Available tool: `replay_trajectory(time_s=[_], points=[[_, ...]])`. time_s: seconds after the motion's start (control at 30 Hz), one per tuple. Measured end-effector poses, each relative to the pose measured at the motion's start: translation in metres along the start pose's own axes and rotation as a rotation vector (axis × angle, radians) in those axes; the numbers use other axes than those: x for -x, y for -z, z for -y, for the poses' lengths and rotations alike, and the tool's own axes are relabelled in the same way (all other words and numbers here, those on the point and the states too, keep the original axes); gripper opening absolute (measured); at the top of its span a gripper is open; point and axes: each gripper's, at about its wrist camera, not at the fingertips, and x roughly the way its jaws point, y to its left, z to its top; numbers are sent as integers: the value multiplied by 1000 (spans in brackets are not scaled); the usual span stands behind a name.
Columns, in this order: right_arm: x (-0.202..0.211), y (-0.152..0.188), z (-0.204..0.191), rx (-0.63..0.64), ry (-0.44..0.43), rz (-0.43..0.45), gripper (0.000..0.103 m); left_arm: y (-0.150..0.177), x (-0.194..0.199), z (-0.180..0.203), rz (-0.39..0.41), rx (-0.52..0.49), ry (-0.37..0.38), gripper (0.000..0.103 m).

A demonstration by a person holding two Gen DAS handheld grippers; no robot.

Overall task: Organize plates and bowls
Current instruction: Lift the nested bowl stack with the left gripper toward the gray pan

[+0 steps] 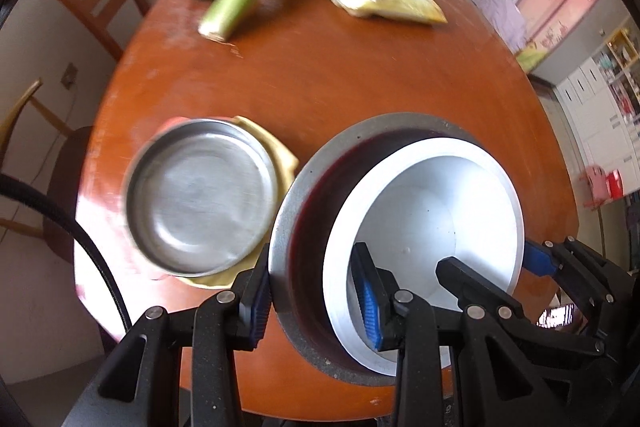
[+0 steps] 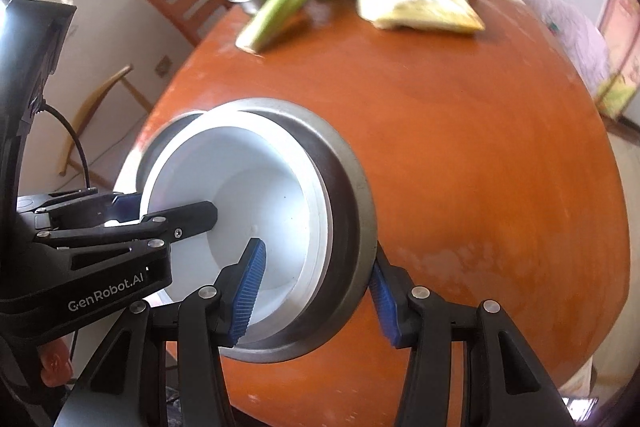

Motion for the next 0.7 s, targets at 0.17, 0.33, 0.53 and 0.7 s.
replay_trajectory(time_s=[0.17, 0.33, 0.53, 0.7], points=[[-4, -22, -33, 61, -28, 17, 53, -5, 19, -30, 32, 51, -24, 37], [-8, -37, -58, 112, -56, 28, 53, -8, 33, -61, 59, 100, -48, 37], [-24, -54, -84, 169, -75, 14, 54, -15, 34, -96, 68, 152, -69, 37], [-43, -67, -103, 210, -83, -13, 54, -18, 28, -119, 62, 193, -82, 37]])
